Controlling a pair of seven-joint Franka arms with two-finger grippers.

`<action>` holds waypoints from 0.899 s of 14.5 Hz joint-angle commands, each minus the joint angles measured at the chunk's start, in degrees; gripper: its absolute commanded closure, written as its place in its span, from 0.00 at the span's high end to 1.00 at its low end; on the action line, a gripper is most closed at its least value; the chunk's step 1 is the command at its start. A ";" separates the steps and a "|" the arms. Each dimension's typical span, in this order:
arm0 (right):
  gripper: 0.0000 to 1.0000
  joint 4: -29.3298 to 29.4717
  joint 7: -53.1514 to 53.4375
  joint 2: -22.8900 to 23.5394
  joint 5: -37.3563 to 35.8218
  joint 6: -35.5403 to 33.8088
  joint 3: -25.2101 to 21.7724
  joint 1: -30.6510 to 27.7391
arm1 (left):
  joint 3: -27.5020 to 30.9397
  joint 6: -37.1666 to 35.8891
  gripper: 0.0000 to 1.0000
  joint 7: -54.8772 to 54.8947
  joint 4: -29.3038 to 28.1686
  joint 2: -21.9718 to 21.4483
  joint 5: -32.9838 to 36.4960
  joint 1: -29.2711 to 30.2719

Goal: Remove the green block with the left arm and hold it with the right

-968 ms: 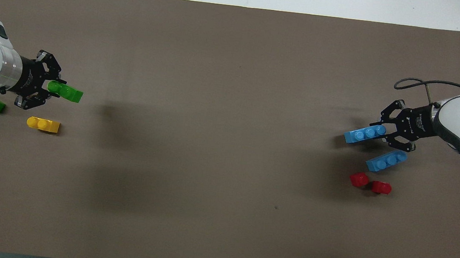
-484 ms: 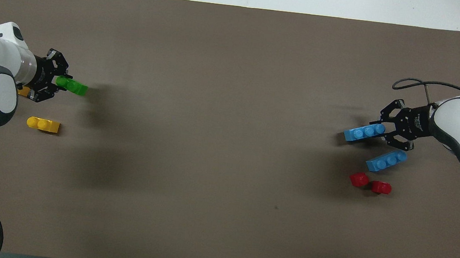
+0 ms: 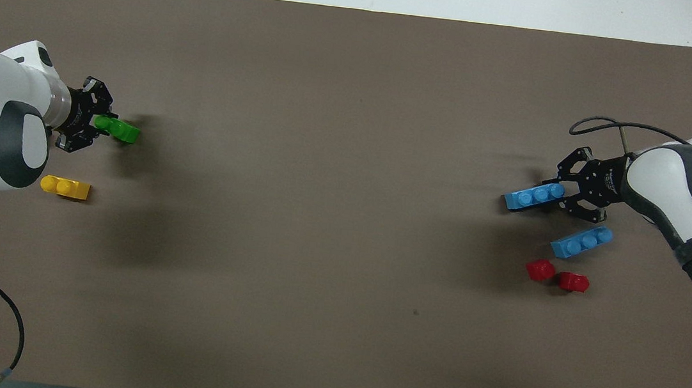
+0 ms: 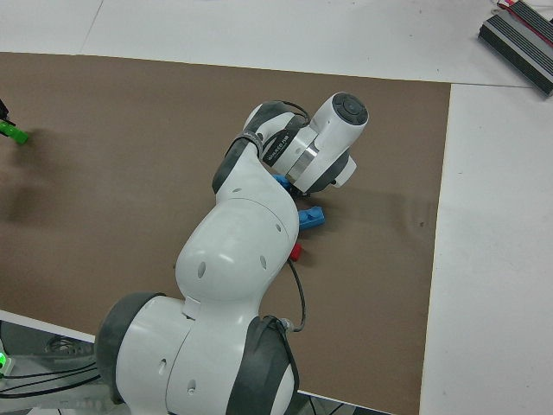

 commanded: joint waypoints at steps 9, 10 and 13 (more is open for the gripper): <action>1.00 1.42 1.74 -7.49 -1.06 -5.88 0.27 0.50 | -0.48 -2.34 1.00 15.67 1.47 -3.67 -0.28 0.64; 1.00 1.42 1.56 -9.25 -2.10 -6.94 0.27 0.94 | -0.48 -4.09 1.00 17.15 1.82 -4.90 0.16 0.56; 1.00 2.30 -3.52 -14.52 -9.30 -11.76 0.62 2.78 | -0.74 -13.56 1.00 22.25 5.06 -8.24 1.66 0.47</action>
